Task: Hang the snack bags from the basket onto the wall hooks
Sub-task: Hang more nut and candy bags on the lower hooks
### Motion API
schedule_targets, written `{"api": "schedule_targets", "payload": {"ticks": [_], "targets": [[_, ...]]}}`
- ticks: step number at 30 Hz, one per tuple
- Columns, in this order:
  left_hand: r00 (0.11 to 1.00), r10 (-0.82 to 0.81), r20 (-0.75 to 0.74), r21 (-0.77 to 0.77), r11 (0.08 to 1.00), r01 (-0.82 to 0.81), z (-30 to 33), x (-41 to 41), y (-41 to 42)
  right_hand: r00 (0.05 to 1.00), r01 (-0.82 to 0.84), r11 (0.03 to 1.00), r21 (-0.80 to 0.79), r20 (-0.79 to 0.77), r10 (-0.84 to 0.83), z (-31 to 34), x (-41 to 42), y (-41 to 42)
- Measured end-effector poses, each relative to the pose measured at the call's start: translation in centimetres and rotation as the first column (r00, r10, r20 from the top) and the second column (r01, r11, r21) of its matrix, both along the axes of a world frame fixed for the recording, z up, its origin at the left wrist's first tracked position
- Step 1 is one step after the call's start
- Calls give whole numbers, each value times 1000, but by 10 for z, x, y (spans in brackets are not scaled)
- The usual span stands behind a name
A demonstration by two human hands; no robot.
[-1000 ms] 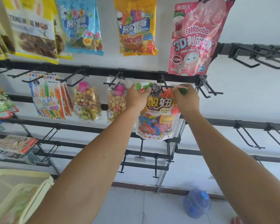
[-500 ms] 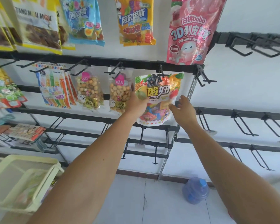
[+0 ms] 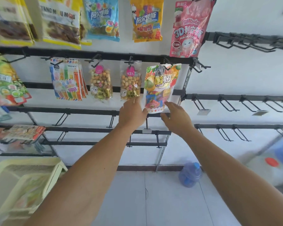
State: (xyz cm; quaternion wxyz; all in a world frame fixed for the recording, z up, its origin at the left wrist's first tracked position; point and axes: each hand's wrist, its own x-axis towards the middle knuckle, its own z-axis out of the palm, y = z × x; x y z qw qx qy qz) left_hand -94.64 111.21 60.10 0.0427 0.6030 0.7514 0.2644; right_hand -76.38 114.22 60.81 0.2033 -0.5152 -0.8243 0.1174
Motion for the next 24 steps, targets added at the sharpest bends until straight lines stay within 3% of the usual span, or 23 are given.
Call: {"api": "schedule_targets", "payload": {"ticks": [3,6,16,24], "targets": [[976,-56,-211,-65,997,43,-5,-18,-37,993,-21,1000,11,114,19,1,-13,-44],[952,-63,-298,-112,993,31,-7,-31,-80,980,-39,999,4,195,38,6,-27,-85],[920,40,-389,-138,985,-101,-2,-82,-224,947,-179,984,18,274,167,6,-78,-190],[898,119,-423,-255,936,-244,-27,-116,-343,918,-305,952,-22,258,301,-18,-114,-268]]}}
